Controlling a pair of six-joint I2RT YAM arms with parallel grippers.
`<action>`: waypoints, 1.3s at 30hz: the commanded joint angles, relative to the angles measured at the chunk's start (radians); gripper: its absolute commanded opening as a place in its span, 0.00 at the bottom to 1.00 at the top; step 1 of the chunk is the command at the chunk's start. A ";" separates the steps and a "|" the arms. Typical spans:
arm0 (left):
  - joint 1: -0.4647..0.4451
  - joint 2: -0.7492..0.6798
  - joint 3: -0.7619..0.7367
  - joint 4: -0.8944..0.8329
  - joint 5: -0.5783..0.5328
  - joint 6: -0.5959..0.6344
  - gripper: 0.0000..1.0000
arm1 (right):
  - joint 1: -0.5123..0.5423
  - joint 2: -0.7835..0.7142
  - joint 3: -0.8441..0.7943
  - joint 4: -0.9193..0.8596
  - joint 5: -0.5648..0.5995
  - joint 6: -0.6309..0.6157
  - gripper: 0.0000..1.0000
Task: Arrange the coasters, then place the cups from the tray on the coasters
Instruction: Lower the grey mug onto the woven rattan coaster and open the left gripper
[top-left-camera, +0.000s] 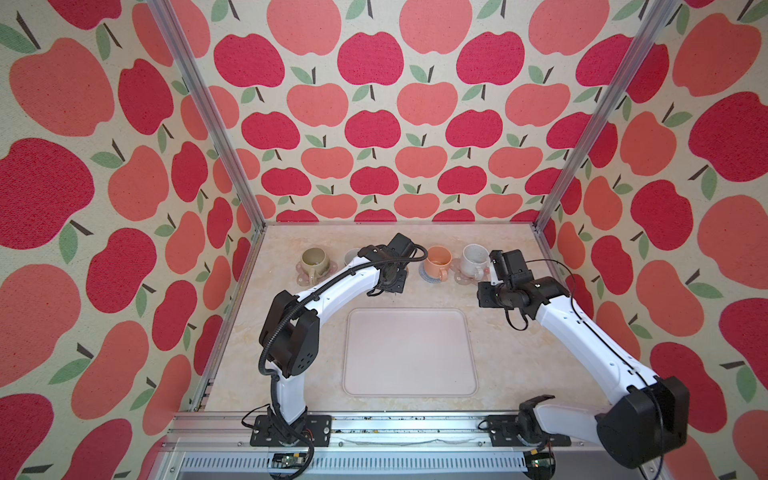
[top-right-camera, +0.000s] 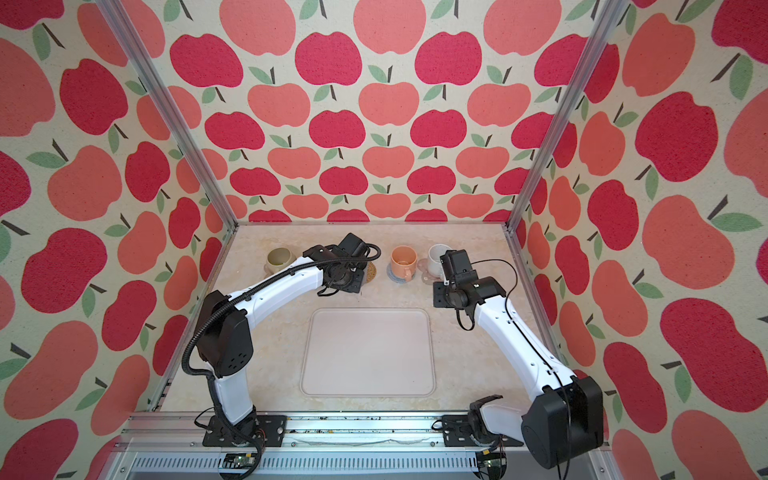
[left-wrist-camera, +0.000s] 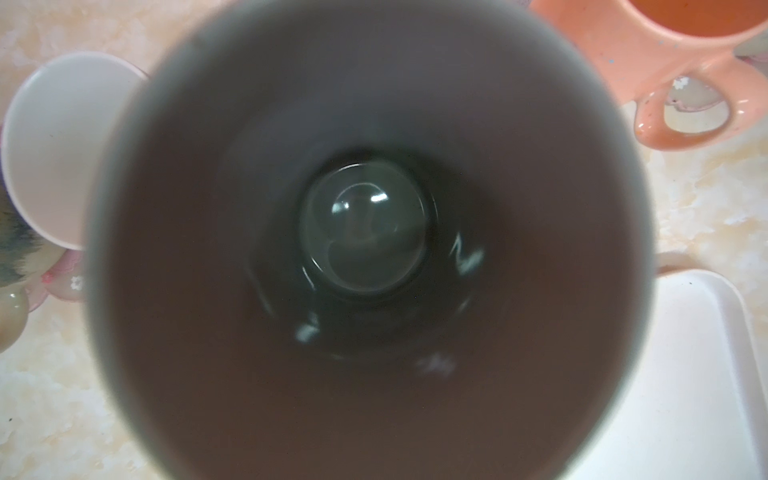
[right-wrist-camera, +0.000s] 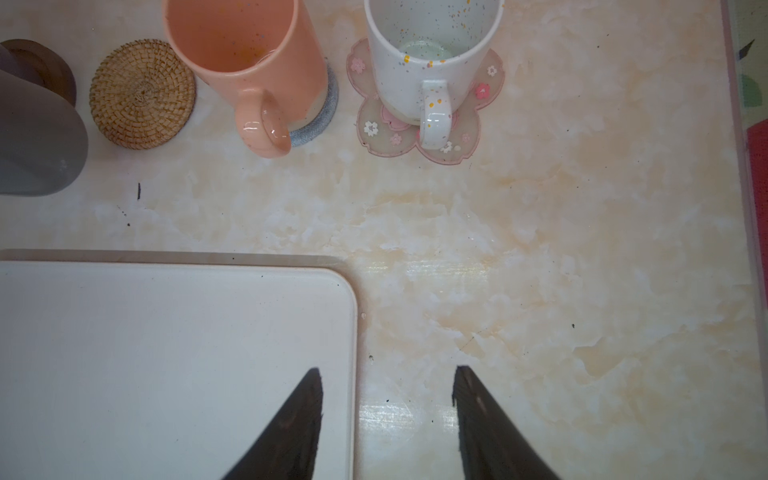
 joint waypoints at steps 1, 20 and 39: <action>0.014 0.037 0.096 0.075 -0.033 0.039 0.00 | -0.018 -0.025 -0.018 -0.024 0.026 -0.025 0.54; 0.120 0.170 0.200 0.121 0.110 0.049 0.00 | -0.064 0.042 0.006 -0.009 0.014 -0.045 0.54; 0.100 0.251 0.231 0.132 0.091 0.037 0.00 | -0.063 0.091 0.035 -0.005 -0.012 -0.043 0.54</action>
